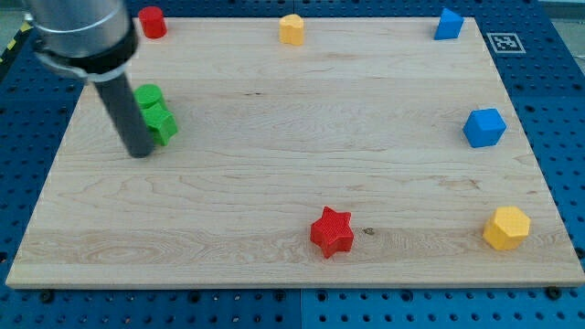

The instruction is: Push the green star parallel to the left of the blue cube

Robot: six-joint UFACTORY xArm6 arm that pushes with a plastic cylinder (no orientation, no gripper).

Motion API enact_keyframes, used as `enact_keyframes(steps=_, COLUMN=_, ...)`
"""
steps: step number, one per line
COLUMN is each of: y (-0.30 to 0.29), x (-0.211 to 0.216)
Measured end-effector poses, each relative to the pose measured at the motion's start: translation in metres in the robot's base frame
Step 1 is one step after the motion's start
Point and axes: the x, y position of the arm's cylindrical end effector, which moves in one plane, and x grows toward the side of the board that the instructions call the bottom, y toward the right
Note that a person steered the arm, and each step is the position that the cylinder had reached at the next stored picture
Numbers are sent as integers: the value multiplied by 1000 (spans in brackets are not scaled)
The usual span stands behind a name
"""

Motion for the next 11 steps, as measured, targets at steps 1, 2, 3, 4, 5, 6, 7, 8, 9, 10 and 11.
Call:
enact_keyframes(steps=1, y=-16, x=-24)
enact_keyframes(steps=2, y=5, x=-39)
enact_keyframes(steps=3, y=44, x=-39)
enact_keyframes(steps=4, y=91, x=-39)
enact_keyframes(steps=5, y=135, x=-31)
enact_keyframes(steps=6, y=190, x=-1)
enact_keyframes(steps=7, y=244, x=13)
enact_keyframes(steps=8, y=280, x=11)
enact_keyframes(steps=9, y=284, x=7)
enact_keyframes(steps=10, y=272, x=6)
enact_keyframes(steps=11, y=245, x=6)
